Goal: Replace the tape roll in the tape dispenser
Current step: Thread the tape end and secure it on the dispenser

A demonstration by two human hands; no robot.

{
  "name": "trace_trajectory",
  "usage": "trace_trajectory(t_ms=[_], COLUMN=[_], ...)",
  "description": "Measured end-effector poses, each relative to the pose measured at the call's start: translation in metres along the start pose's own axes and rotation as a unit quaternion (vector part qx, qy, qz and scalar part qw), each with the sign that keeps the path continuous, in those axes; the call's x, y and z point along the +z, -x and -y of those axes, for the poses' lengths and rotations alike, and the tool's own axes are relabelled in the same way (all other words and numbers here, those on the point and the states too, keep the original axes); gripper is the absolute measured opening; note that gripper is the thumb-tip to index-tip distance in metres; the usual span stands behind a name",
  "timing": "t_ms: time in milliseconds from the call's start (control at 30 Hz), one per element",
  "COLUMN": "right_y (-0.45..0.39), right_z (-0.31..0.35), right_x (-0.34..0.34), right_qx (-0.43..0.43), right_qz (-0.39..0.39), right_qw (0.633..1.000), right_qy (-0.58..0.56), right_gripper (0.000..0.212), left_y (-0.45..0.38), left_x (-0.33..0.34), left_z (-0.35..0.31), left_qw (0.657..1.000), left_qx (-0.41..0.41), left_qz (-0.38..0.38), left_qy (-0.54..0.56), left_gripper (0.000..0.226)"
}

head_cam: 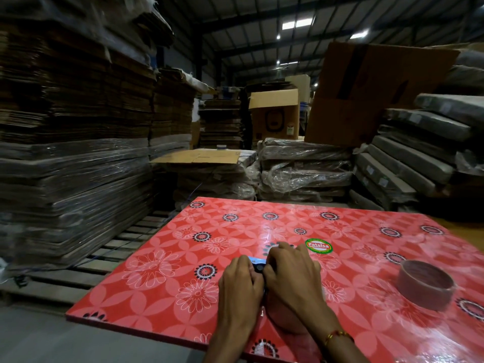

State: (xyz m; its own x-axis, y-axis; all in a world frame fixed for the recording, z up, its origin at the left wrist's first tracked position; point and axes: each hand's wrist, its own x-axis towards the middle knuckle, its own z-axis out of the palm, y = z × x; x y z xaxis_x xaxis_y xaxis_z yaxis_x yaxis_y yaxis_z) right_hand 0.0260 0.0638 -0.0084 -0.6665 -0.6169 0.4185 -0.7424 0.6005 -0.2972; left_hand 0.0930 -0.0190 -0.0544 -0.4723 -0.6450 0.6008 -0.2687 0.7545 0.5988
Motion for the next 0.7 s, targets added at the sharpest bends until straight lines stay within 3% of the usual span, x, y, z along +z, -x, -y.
trace_trajectory(t_ms=[200,300,333,500,700], right_y=[0.0,-0.001,-0.002,-0.004,-0.003], right_z=[-0.006,-0.007,-0.006,0.0,-0.005], right_x=[0.001,0.001,0.001,0.003,0.005], right_qx=[0.0,-0.005,-0.007,-0.008,-0.02], right_qz=[0.019,0.027,0.03,0.015,0.0], right_qw=[0.999,0.998,0.998,0.999,1.0], right_qy=[-0.05,-0.058,-0.057,-0.032,-0.019], right_gripper=[0.013,0.013,0.014,0.013,0.015], left_y=[0.003,0.004,0.004,0.001,0.003], left_x=[0.002,0.004,0.004,-0.005,-0.006], left_z=[0.0,0.001,0.001,0.003,0.013], left_qw=[0.999,0.998,0.999,1.0,0.994], left_qx=[0.009,0.019,0.02,0.001,-0.031], left_qz=[0.014,-0.006,-0.004,0.003,0.022], left_qy=[-0.047,-0.053,-0.047,0.029,0.105], left_gripper=[0.005,0.006,0.002,0.024,0.013])
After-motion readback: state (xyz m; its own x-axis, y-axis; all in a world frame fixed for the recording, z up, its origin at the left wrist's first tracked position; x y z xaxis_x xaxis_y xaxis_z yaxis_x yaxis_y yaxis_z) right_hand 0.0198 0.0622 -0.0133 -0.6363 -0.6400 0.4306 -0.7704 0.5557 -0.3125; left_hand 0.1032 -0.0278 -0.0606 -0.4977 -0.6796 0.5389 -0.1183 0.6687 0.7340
